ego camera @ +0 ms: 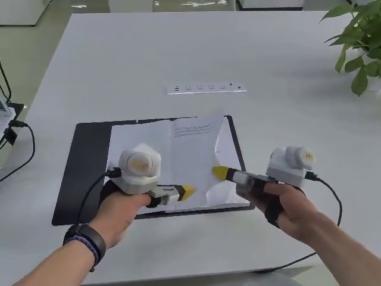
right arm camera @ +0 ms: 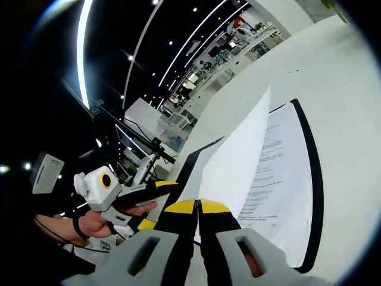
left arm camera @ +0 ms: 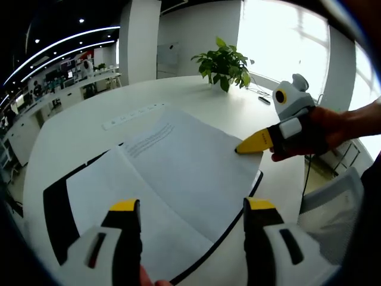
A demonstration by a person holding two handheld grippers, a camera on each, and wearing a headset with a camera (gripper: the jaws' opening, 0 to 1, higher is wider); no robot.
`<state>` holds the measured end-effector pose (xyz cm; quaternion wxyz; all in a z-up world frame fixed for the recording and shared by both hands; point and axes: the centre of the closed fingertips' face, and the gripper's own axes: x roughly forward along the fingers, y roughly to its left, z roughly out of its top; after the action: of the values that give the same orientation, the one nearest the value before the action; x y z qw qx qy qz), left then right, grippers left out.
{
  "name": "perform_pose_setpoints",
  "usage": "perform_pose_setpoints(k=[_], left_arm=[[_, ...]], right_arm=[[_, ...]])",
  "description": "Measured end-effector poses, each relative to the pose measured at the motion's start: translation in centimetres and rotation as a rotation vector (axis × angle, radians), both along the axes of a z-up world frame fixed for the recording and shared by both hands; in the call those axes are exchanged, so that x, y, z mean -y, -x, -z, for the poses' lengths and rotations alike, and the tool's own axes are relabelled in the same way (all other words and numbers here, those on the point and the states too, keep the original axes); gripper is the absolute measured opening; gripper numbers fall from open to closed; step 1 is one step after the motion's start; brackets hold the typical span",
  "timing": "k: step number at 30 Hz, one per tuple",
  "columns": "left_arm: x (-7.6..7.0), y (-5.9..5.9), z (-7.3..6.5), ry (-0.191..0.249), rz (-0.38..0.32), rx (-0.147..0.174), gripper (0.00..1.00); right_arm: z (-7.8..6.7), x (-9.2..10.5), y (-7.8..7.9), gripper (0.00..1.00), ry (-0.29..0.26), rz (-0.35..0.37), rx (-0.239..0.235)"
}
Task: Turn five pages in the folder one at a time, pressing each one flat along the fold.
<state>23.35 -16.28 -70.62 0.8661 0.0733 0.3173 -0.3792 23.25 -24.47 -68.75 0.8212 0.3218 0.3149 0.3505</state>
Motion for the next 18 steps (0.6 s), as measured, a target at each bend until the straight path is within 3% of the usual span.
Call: perform_pose_setpoints(k=[8, 18], left_arm=[[-3.5, -0.2, -0.8, -0.008, -0.041, 0.026, 0.70], [-8.2, -0.2, -0.8, 0.005, -0.130, 0.025, 0.70]], right_arm=[[-0.8, -2.2, -0.5, 0.00, 0.009, -0.036, 0.021], [-1.2, -5.0, -0.6, 0.00, 0.027, -0.092, 0.029]])
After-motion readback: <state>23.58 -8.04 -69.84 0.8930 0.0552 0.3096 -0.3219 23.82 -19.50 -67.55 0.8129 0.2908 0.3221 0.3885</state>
